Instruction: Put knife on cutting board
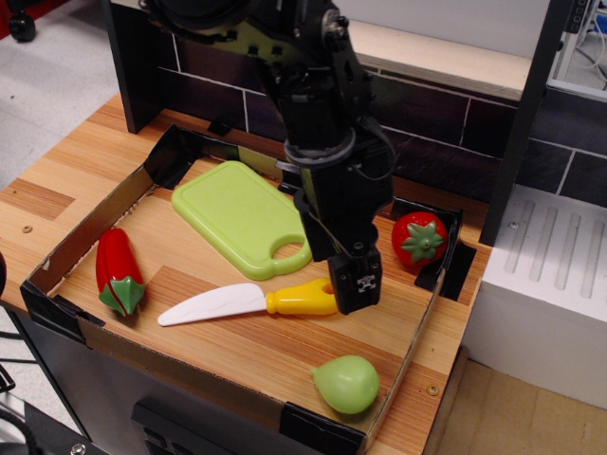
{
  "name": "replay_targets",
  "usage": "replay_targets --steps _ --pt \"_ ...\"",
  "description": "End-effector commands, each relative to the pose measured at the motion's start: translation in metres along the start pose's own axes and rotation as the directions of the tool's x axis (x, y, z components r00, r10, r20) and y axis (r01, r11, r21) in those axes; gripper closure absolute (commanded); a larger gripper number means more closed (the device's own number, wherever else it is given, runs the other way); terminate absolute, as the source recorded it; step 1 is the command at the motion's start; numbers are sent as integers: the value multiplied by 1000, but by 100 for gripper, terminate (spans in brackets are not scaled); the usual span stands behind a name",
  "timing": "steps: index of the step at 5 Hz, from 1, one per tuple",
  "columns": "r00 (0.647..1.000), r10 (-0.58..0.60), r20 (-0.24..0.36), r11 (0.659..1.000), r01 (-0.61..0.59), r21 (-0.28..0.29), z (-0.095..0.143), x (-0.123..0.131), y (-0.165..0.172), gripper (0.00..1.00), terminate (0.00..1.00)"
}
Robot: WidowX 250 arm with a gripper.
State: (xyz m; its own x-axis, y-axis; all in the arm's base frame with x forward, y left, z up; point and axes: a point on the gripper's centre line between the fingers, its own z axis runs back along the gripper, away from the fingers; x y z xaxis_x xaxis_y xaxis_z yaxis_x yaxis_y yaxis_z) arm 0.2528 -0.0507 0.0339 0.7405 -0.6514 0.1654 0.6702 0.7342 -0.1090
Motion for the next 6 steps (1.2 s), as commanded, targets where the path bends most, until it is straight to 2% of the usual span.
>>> replay_targets --steps 1,6 --pt "999 -51 12 996 50 76 0 -9 -5 0 0" --pt "999 -15 -38 994 18 103 -32 -22 -2 0 0"
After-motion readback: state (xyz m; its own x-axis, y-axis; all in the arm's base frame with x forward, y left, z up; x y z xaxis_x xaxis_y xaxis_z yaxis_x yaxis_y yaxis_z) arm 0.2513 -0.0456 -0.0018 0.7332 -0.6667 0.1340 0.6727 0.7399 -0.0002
